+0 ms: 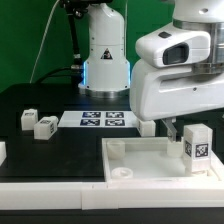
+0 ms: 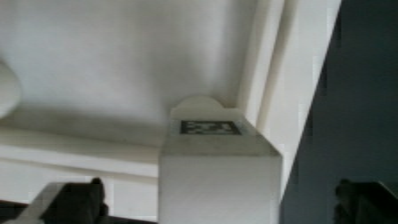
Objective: Assemble one leg
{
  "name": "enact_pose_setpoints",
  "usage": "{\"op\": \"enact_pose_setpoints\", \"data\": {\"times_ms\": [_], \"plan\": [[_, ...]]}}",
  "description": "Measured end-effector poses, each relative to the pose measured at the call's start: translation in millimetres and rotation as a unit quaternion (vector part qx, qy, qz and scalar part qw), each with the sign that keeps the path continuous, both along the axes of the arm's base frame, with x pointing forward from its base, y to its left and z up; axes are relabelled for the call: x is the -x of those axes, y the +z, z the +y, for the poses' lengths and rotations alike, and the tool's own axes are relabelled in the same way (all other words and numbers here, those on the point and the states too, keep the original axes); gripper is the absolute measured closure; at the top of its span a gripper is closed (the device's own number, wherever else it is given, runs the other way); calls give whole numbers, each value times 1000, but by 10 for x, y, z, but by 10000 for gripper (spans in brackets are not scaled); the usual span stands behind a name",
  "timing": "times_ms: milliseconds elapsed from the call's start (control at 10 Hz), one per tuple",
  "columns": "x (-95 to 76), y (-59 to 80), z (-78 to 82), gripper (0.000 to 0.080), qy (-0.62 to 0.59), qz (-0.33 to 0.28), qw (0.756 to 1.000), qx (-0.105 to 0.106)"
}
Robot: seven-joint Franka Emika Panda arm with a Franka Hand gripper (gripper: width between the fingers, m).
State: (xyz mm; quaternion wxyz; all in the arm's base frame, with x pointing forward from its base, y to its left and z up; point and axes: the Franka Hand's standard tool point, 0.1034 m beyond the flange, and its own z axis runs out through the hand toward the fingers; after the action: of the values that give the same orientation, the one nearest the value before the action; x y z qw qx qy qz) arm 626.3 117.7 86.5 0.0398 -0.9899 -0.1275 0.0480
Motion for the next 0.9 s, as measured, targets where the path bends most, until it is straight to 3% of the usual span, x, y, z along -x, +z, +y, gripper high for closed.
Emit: {"op": "enact_pose_setpoints", "data": {"times_ms": [100,200,300,600,900], "plan": [[1,-2,-3,151,0,0,1000,0],[1,-3,-4,264,0,0,1000,0],[1,-3,-4,477,-1,0,1000,0],[1,-4,-2,509,-43,3,999,4],[-14,-18,-3,509,-287,17,958,15]]}}
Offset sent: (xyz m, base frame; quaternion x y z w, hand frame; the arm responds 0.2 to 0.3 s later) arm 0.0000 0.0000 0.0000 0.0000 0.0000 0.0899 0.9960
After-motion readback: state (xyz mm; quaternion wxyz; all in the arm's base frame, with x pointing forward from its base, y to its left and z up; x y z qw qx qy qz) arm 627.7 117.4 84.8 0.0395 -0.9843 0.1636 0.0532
